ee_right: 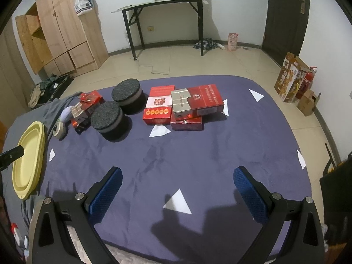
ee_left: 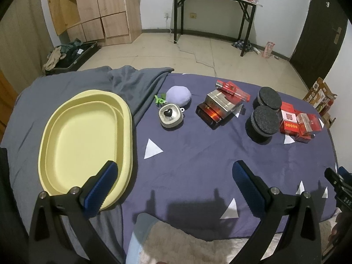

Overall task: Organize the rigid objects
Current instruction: 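Grasp the white heart-printed object with left gripper while right grasps a red pack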

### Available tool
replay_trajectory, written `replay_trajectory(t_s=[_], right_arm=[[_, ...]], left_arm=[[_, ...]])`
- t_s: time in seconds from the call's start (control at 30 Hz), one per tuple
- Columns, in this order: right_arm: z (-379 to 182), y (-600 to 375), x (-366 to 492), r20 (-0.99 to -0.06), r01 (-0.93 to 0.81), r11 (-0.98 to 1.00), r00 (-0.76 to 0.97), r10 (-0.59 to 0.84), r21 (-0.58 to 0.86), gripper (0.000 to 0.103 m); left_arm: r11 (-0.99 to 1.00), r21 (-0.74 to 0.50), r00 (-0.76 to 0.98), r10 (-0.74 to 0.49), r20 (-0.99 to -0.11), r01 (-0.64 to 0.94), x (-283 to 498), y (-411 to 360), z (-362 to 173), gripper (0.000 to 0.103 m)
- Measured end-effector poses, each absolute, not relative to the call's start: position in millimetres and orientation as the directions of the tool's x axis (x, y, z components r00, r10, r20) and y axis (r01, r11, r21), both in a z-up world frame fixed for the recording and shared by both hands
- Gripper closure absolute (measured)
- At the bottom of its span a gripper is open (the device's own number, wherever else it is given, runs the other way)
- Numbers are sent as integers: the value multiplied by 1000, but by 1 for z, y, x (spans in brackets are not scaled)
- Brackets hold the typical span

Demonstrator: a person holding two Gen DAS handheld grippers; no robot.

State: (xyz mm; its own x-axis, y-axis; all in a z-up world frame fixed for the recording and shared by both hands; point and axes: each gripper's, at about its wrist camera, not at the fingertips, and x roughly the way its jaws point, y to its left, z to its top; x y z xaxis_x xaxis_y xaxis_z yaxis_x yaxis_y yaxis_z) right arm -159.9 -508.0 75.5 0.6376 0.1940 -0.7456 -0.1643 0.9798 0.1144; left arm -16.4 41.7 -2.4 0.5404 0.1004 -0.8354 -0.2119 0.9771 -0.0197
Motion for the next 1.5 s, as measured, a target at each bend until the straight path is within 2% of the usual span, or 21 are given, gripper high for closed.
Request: replay_trajectory(t_s=[0.37, 0.57, 0.63, 0.83, 0.97, 1.03, 1.17, 1.33, 1.43, 1.47, 1.5], right_arm=[[59, -545, -139, -743, -167, 976, 633, 215, 140, 0], [68, -552, -90, -722, -156, 978, 659, 209, 141, 0], [73, -547, -73, -694, -199, 964, 670, 264, 174, 0], [60, -534, -28, -731, -192, 965, 631, 260, 177, 0], [57, -523, -16, -754, -221, 965, 608, 247, 138, 0], [59, -520, -16, -759, -221, 967, 607, 236, 124, 0], [58, -505, -4, -793, -218, 970, 568, 219, 112, 0], [47, -501, 13, -814, -215, 975, 555, 172, 60, 0], [48, -503, 18, -805, -205, 975, 562, 190, 87, 0], [49, -500, 21, -800, -204, 975, 569, 189, 85, 0], [49, -497, 22, -797, -208, 975, 575, 187, 79, 0]], left_arm=[[966, -37, 495, 99, -863, -257, -1, 67, -17, 0], [967, -114, 451, 1, -892, -228, 42, 93, -31, 0], [978, -84, 452, 11, -892, -189, 57, 97, -33, 0], [989, -10, 411, 52, -910, -147, 86, 100, -59, 0], [999, 33, 409, 29, -912, 3, 103, 88, -75, 0], [994, 92, 422, 60, -904, 54, 111, 82, -79, 0], [991, 65, 435, 10, -900, 113, 121, 77, -84, 0], [986, 80, 402, 15, -916, 144, 137, 77, -95, 0], [985, 84, 399, 18, -917, 150, 138, 78, -100, 13], [986, 73, 400, 8, -917, 149, 138, 80, -102, 24], [988, 60, 399, -3, -917, 145, 136, 81, -103, 41]])
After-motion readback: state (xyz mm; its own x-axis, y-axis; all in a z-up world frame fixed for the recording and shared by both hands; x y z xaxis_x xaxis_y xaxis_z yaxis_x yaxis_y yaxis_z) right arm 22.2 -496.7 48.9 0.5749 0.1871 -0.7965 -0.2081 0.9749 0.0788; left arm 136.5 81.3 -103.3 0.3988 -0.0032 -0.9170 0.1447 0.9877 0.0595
